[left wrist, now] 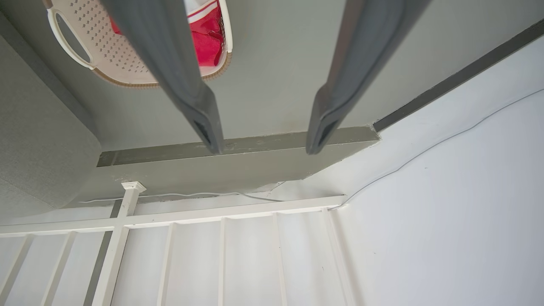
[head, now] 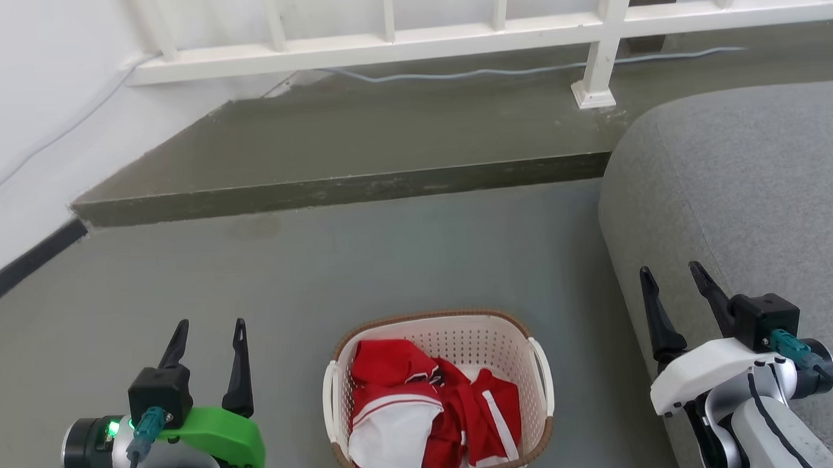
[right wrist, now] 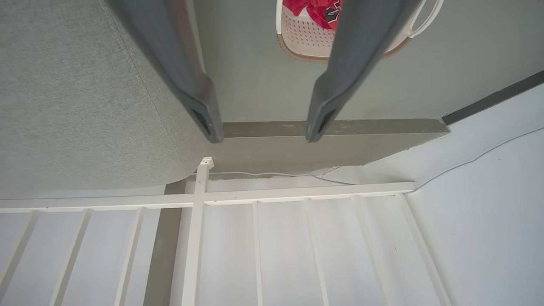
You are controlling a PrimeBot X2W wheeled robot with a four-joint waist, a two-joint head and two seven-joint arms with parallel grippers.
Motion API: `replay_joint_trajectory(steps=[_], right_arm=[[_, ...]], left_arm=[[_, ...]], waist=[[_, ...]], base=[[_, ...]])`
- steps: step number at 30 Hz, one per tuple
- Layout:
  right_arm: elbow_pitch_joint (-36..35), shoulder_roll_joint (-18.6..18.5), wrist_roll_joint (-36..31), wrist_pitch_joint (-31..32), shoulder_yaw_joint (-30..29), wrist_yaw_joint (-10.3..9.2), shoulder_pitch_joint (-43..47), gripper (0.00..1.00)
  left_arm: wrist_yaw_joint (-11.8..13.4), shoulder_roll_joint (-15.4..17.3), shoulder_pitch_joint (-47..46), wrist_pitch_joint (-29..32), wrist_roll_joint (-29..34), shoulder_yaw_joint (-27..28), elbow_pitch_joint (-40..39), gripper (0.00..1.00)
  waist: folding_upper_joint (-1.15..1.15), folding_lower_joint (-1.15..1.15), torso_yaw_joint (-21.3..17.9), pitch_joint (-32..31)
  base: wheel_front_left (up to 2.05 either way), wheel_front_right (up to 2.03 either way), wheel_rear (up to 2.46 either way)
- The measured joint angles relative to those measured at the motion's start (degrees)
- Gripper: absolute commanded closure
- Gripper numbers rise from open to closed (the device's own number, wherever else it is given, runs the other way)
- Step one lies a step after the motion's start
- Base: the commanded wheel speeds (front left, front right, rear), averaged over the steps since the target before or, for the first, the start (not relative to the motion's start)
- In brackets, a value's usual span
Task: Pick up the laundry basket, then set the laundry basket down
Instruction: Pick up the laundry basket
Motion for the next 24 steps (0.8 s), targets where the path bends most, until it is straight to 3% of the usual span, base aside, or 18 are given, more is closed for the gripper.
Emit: replay_joint_trajectory(steps=[24], right_arm=[[0.1,0.7,-0.1,0.0,0.1,0.60,-5.1,0.00]], left_arm=[[0.0,-2.0,-4.8,0.5,0.0,-0.4,-2.0,0.00]], waist=[[0.00,0.00,0.5,14.6]], base=[[0.00,0.00,0.00]])
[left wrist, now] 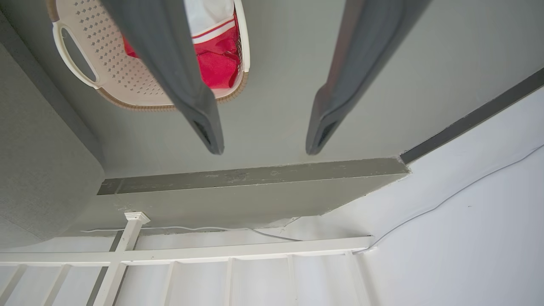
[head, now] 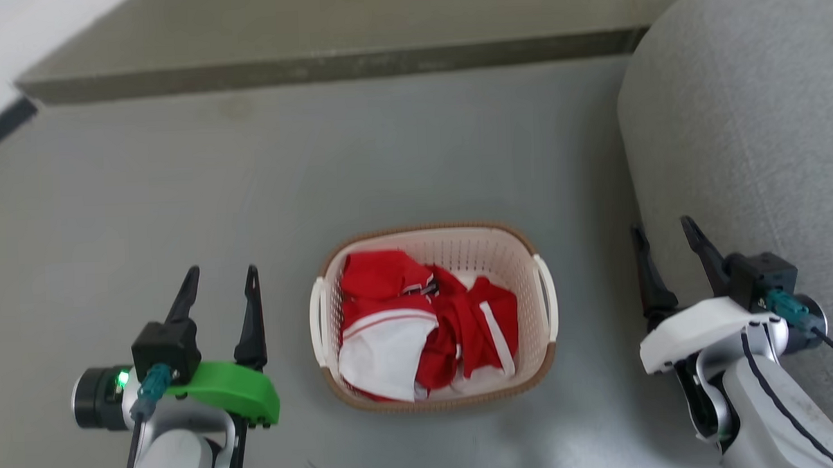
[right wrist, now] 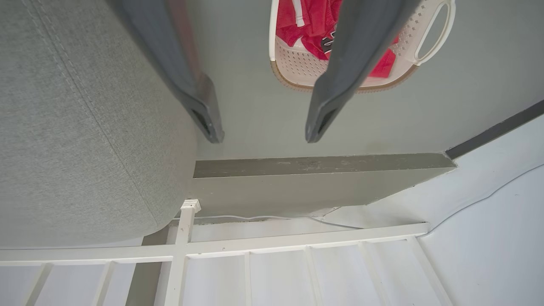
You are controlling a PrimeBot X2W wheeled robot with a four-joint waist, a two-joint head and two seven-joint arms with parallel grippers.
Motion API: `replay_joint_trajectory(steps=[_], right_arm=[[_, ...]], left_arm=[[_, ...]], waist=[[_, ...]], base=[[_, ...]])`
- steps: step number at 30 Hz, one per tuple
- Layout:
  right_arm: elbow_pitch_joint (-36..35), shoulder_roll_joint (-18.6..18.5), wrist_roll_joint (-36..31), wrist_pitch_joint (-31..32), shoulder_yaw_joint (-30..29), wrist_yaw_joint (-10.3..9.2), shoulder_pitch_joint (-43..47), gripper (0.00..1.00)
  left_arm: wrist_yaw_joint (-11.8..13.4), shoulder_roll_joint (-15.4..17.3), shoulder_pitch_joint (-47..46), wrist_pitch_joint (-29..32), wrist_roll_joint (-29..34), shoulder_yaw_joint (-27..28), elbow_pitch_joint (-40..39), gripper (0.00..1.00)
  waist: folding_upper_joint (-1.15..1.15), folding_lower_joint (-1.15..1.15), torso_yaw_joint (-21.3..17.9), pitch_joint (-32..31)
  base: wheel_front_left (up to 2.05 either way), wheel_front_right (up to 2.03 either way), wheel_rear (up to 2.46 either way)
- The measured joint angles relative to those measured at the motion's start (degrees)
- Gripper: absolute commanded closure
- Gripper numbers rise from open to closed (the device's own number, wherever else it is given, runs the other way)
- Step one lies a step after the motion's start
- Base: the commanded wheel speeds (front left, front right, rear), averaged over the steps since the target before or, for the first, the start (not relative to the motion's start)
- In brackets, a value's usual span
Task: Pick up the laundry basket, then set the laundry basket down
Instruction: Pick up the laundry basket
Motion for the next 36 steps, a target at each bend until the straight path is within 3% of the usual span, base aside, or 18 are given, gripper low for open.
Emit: replay_joint_trajectory(steps=[13,21,36], right_arm=[[1.7,0.4,-0.4,0.0,0.2,0.76,-5.9,0.00],[3.3,0.6,-0.4,-0.2,-0.1,1.09,-11.7,0.00],[14.3,0.8,-2.1,0.7,1.8,2.75,-22.9,0.00]], left_arm=[[-0.7,-1.3,-6.5,1.1,-0.5,-1.0,1.6,0.00],[-2.5,-2.0,-13.3,2.9,-1.6,-0.9,4.4,0.00],[-5.6,-4.0,-24.5,6.1,-6.6,0.6,19.4,0.00]], waist=[[0.00,0.00,-0.1,10.6],[0.00,0.00,-0.3,17.1],[0.00,0.01,0.3,27.5]], base=[[0.00,0.00,0.00],[0.00,0.00,0.00],[0.00,0.00,0.00]])
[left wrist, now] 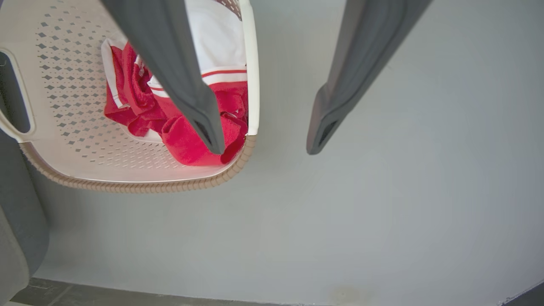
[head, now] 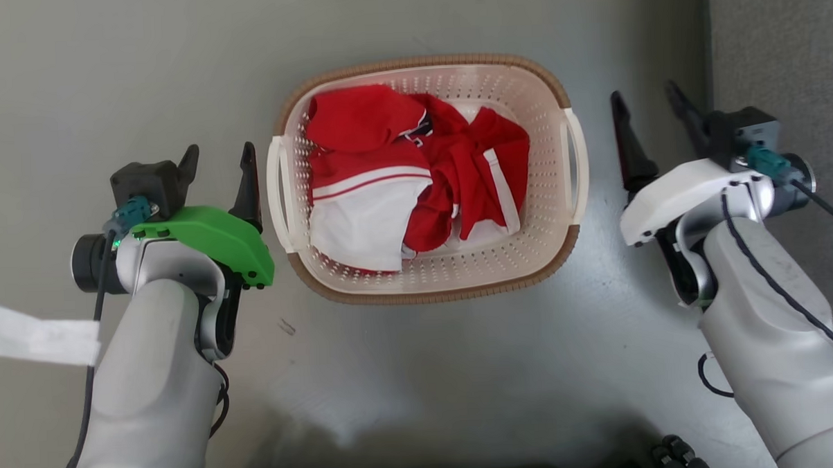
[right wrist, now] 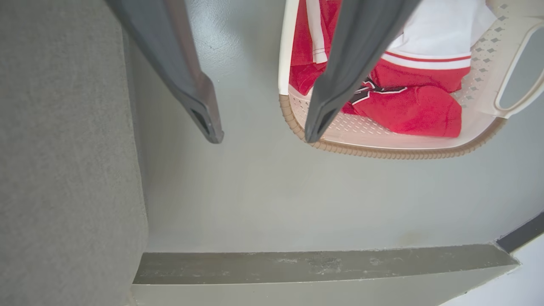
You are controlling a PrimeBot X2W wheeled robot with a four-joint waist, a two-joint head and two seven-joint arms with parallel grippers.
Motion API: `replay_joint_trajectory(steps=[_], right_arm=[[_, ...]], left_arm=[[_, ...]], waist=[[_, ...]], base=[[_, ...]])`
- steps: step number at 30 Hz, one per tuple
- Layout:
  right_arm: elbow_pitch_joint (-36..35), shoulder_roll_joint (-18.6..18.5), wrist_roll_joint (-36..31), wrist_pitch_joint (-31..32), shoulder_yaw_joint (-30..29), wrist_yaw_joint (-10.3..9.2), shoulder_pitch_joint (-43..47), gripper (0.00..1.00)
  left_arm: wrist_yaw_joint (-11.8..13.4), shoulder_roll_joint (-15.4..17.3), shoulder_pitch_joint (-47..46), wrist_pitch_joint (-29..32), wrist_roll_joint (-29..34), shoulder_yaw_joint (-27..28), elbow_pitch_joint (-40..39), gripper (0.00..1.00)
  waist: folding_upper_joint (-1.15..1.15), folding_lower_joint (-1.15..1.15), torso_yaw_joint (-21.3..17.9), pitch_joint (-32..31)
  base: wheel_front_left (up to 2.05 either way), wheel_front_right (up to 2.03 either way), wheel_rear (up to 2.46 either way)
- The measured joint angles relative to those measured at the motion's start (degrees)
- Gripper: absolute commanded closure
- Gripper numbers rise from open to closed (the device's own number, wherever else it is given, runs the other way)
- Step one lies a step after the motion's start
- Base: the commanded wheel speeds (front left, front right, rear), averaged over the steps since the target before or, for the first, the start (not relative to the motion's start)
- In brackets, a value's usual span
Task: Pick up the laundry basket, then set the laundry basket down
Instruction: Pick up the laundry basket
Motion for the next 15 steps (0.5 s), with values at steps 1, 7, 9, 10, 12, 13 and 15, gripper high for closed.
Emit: replay_joint_trajectory(steps=[1,7,9,10,12,13,15], right_arm=[[0.8,0.2,-0.3,0.2,0.3,0.21,-0.3,0.00],[5.5,2.1,-0.8,0.6,2.4,0.77,-1.7,0.00],[6.9,2.5,-0.9,0.7,2.7,1.12,-2.0,0.00],[7.7,2.6,-0.9,0.7,2.8,1.23,-2.3,0.00],[9.0,2.7,-0.9,0.7,2.9,1.24,-2.7,0.00],[9.6,2.7,-0.9,0.7,3.0,1.24,-2.9,0.00],[10.9,2.9,-0.9,0.7,3.3,1.25,-3.6,0.00]], left_arm=[[-0.2,-0.1,-0.3,0.0,0.0,0.0,1.0,0.00],[-1.8,-0.3,-2.7,0.4,0.1,-1.6,6.5,0.00],[-2.1,-0.4,-3.2,0.5,0.1,-1.9,8.4,0.00],[-2.4,-0.4,-3.4,0.5,0.1,-2.0,9.1,0.00],[-3.0,-0.4,-4.1,0.6,0.2,-2.2,10.6,0.00],[-3.3,-0.4,-4.5,0.7,0.2,-2.3,11.4,0.00],[-3.9,-0.4,-5.5,1.0,0.3,-2.6,12.8,0.00]], waist=[[0.00,0.00,0.0,0.5],[0.00,-0.01,-0.3,2.8],[0.00,-0.01,-0.5,3.5],[0.00,-0.01,-0.6,3.9],[0.00,-0.01,-0.8,4.6],[0.00,-0.01,-0.9,5.0],[0.00,-0.01,-1.1,5.8]], base=[[0.00,0.00,0.00],[0.00,0.00,0.00],[0.00,0.00,0.00],[0.00,0.00,0.00],[0.00,0.00,0.00],[0.00,0.00,0.00],[0.00,0.00,0.00]])
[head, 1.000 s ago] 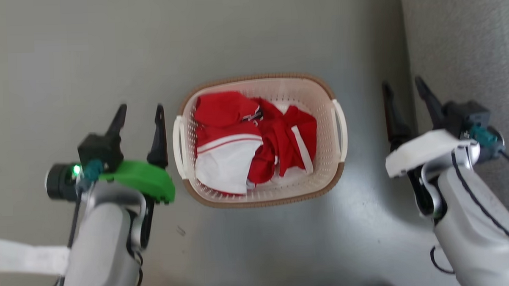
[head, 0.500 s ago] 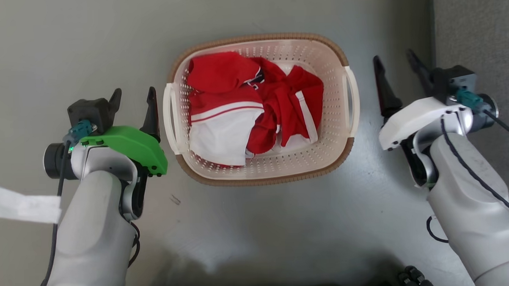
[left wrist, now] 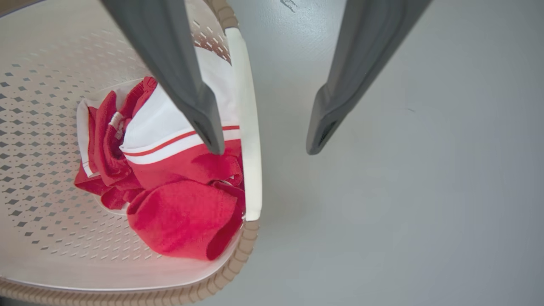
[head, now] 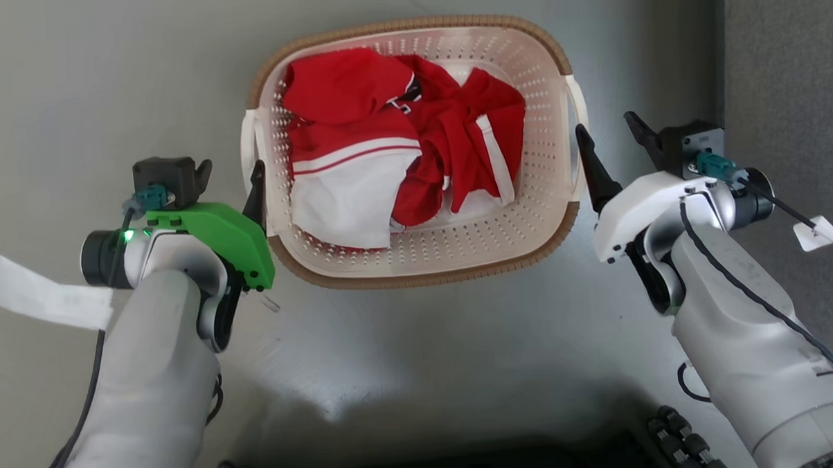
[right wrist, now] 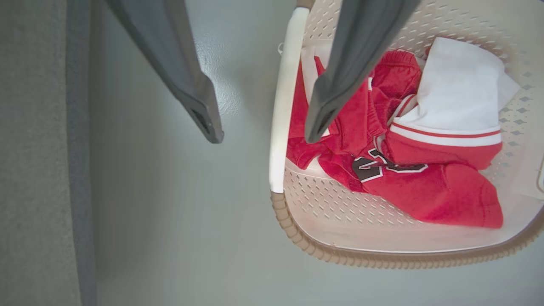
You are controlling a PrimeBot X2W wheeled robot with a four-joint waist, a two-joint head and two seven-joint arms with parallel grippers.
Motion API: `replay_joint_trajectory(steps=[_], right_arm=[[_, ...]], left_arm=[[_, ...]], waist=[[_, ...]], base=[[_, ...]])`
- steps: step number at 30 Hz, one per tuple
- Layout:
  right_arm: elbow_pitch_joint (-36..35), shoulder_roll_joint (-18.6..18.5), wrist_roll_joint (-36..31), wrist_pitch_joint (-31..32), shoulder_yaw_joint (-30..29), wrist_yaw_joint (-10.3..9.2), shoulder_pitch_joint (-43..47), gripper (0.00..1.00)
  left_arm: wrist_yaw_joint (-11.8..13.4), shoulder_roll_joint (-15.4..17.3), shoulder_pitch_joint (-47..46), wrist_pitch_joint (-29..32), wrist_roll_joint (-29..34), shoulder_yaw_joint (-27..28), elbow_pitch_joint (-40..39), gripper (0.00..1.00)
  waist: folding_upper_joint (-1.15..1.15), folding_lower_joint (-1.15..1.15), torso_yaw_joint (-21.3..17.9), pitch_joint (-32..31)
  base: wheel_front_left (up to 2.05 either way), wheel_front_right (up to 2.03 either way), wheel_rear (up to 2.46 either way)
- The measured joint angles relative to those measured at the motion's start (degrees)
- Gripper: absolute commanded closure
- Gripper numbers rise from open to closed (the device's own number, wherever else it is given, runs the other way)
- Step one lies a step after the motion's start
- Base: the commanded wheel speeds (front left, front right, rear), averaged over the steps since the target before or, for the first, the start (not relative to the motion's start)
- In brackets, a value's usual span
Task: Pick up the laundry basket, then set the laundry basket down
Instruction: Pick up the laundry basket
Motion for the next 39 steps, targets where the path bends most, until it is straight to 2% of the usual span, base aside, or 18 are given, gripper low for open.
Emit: replay_joint_trajectory(steps=[15,16,17,21,31,39], right_arm=[[5.7,0.9,-0.5,0.2,1.9,0.80,-7.6,0.00],[6.1,1.0,-0.5,0.2,2.1,1.12,-8.1,0.69],[6.5,1.1,-0.5,0.2,2.2,1.23,-8.5,1.00],[7.9,2.5,-0.5,0.1,2.5,2.35,-9.4,1.00],[10.9,2.7,0.7,-1.3,1.7,2.56,-10.9,1.00],[15.5,3.6,0.7,-1.0,2.3,3.56,-11.6,1.00]], left_arm=[[-2.3,0.2,-8.5,1.1,0.2,-0.6,8.6,0.00],[-2.6,0.2,-9.0,1.1,0.2,-0.6,9.0,0.20],[-2.7,0.1,-9.5,1.1,0.0,-0.5,9.5,1.00],[-3.8,-1.3,-10.8,2.0,-0.7,-0.8,11.3,1.00],[-4.0,-2.3,-12.9,1.4,-1.7,-0.9,14.9,1.00],[-4.4,-3.2,-13.0,1.4,-2.6,-1.5,19.5,1.00]], waist=[[0.00,0.00,-0.9,6.3],[0.00,0.00,-0.9,6.6],[0.00,0.00,-0.9,6.9],[0.00,0.00,-0.9,7.8],[0.00,0.00,-0.5,7.7],[0.00,0.00,-0.3,5.3]], base=[[0.00,0.00,0.00],[0.00,0.00,0.00],[0.00,0.00,0.00],[0.00,0.00,0.00],[0.00,0.00,0.00],[0.00,0.00,0.00]])
